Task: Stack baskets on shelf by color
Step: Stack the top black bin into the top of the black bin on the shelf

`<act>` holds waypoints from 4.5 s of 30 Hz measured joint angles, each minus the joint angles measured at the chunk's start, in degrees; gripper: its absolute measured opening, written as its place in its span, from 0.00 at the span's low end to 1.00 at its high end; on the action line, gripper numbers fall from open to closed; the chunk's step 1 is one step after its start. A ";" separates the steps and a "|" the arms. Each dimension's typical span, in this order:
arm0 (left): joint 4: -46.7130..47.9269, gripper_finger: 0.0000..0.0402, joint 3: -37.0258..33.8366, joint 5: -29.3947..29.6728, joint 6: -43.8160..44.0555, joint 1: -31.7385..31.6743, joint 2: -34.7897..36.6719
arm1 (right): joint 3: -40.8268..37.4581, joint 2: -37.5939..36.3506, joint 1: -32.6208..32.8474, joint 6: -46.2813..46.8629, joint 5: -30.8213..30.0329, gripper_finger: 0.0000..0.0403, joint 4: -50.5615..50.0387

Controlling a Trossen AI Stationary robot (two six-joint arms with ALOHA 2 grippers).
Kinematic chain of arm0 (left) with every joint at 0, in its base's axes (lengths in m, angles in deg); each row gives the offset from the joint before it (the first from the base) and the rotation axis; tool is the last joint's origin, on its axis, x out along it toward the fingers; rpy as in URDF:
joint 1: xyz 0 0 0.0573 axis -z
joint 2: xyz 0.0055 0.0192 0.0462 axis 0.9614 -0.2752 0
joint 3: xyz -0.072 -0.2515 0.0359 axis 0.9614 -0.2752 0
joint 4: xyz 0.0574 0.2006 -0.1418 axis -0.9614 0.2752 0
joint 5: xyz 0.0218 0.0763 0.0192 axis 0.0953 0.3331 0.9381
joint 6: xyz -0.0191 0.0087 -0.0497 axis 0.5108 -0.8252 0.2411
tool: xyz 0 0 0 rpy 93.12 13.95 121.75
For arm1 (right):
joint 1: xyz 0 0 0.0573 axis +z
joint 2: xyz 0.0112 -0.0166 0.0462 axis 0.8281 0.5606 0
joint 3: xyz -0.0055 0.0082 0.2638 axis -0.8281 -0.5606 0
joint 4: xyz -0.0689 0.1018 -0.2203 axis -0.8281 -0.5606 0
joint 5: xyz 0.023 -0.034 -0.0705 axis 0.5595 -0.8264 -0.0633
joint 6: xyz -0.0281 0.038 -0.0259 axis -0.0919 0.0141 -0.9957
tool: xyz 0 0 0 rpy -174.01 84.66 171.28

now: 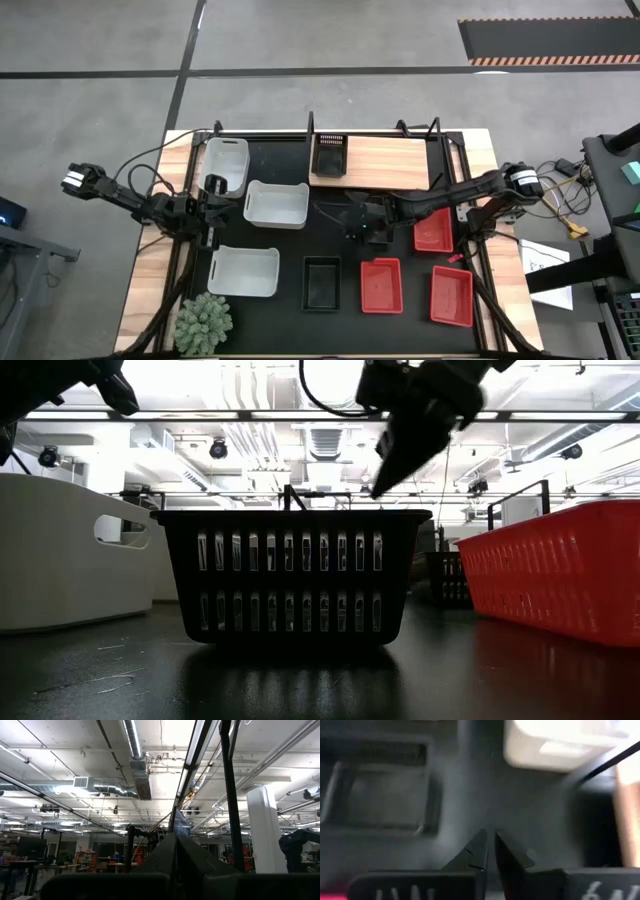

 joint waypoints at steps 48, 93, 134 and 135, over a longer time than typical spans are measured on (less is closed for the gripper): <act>0.00 0.00 0.00 0.00 -0.02 0.00 0.00 | -13.07 -0.02 2.82 8.44 -3.57 0.10 -6.93; 0.02 0.00 0.00 0.00 -0.04 -0.01 -0.02 | 18.75 0.02 -2.16 4.29 -9.50 0.02 -28.68; 0.02 0.00 0.00 0.00 0.00 -0.02 -0.02 | 17.38 10.07 -23.76 -17.91 -2.96 0.02 -2.39; 0.02 0.00 0.00 0.00 0.01 -0.01 -0.02 | 17.40 10.08 -23.93 -18.05 -2.94 0.02 -2.33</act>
